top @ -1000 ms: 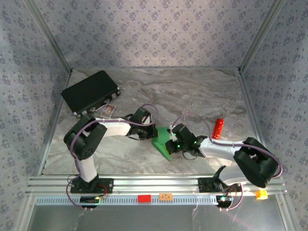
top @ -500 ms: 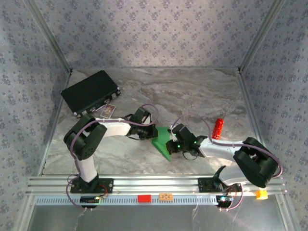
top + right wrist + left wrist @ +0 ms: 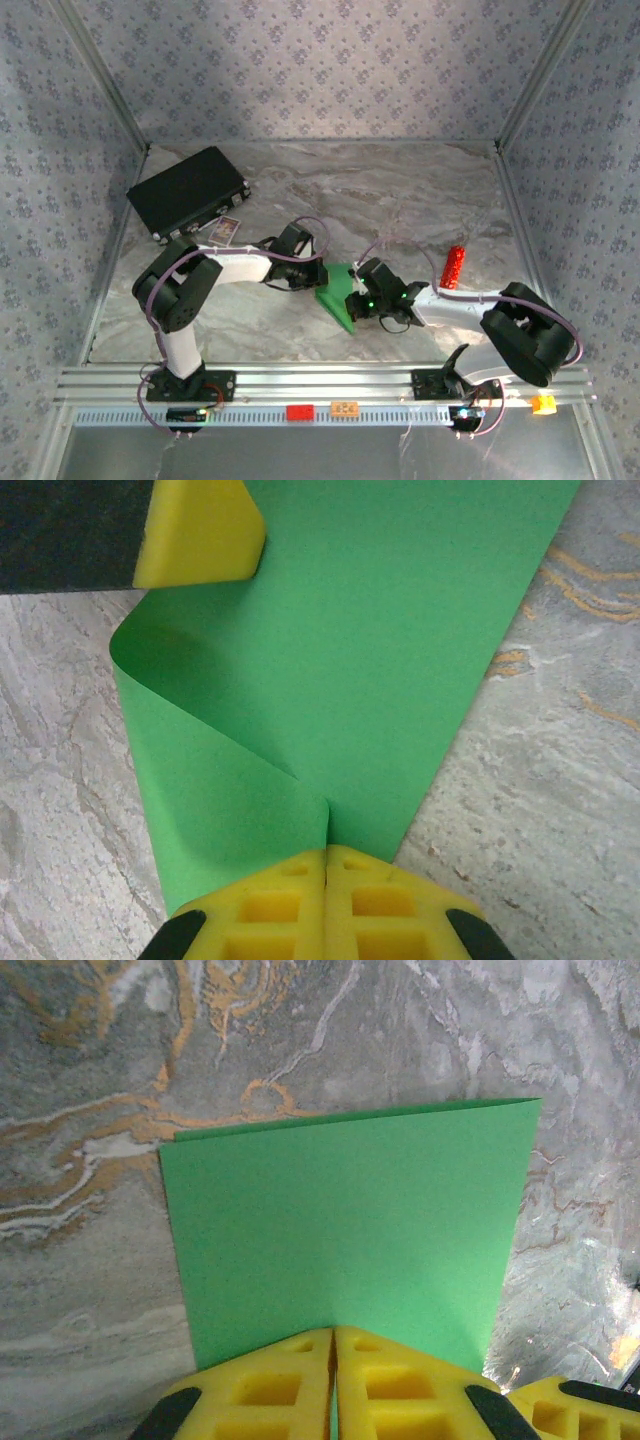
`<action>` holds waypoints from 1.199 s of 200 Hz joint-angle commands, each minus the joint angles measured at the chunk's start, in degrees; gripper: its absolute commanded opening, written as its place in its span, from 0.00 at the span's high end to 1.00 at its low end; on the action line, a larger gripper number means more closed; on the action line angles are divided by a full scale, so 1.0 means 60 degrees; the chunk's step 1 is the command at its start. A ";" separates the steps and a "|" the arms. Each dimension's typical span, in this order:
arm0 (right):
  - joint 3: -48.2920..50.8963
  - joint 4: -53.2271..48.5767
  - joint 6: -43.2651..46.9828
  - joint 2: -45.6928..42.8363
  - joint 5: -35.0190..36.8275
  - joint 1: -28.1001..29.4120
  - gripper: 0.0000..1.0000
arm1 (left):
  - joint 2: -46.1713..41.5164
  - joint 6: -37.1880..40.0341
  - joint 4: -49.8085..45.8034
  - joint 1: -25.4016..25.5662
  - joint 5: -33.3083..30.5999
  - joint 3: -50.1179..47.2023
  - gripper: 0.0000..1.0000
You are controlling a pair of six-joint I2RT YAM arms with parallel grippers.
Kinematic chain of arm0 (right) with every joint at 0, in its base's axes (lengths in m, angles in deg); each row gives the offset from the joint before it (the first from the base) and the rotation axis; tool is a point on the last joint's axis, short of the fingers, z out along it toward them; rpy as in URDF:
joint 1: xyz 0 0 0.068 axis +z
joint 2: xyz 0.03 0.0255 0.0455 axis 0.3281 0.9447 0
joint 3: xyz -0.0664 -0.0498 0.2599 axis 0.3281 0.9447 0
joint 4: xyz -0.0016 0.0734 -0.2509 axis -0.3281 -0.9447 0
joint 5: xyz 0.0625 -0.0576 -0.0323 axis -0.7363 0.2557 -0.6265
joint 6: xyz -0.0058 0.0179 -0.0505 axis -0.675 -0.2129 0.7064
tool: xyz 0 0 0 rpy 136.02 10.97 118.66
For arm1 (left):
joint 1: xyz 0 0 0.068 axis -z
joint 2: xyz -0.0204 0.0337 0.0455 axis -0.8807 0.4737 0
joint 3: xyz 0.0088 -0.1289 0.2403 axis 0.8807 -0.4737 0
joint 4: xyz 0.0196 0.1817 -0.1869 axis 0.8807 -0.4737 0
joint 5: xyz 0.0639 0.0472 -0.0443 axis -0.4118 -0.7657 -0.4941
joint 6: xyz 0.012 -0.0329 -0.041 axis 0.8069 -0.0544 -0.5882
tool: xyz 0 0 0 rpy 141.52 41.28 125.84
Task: Fold a paper plane with a square sheet of paper (pick it up from the middle)
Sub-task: Third fold the triangle at the center of the table.
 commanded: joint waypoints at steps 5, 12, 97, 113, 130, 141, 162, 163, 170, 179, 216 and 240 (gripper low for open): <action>-0.0096 -0.0251 -0.0159 0.0166 0.0181 0.0033 0.99 | 0.0161 0.0210 -0.0423 0.0047 -0.0240 0.0113 0.90; -0.0096 -0.0248 -0.0156 0.0158 0.0181 0.0037 0.99 | 0.0152 0.0229 -0.0438 0.0050 -0.0231 0.0144 0.90; -0.0110 -0.0159 -0.0276 0.0190 0.0291 0.0011 0.99 | -0.0956 0.0485 -0.0953 0.0045 -0.0603 0.0721 0.72; -0.0113 -0.0041 -0.0298 0.0210 0.0298 0.0005 0.99 | -0.1372 0.0393 -0.0872 0.0041 -0.0705 0.0493 0.70; -0.0173 0.0015 -0.0319 0.0266 0.0277 -0.0021 0.99 | -0.1807 0.0243 -0.0692 0.0045 -0.0631 0.0213 0.71; -0.0218 -0.0018 -0.0321 0.0310 0.0333 -0.0044 0.99 | -0.2076 0.0058 -0.0394 0.0054 -0.0393 -0.0048 0.73; -0.0240 -0.0010 -0.0358 0.0365 0.0357 -0.0064 0.99 | -0.2482 -0.0196 0.0129 0.0086 0.0187 -0.0541 0.81; -0.0241 -0.0018 -0.0361 0.0361 0.0357 -0.0071 0.99 | -0.2502 -0.0209 0.0153 0.0088 0.0213 -0.0556 0.81; -0.0240 -0.0015 -0.0375 0.0358 0.0370 -0.0090 0.99 | -0.2581 -0.0336 0.0339 0.0097 0.0414 -0.0726 0.84; -0.0230 -0.0015 -0.0393 0.0370 0.0370 -0.0079 0.99 | -0.2639 -0.0593 0.0728 0.0153 0.0677 -0.0992 0.88; -0.0213 0.0024 -0.0448 0.0361 0.0428 -0.0099 0.99 | -0.2498 -0.1724 0.2502 0.0663 0.1282 -0.1932 1.00; -0.0213 -0.0005 -0.0481 0.0365 0.0445 -0.0105 0.99 | -0.2200 -0.2219 0.3319 0.1006 0.1245 -0.2253 1.00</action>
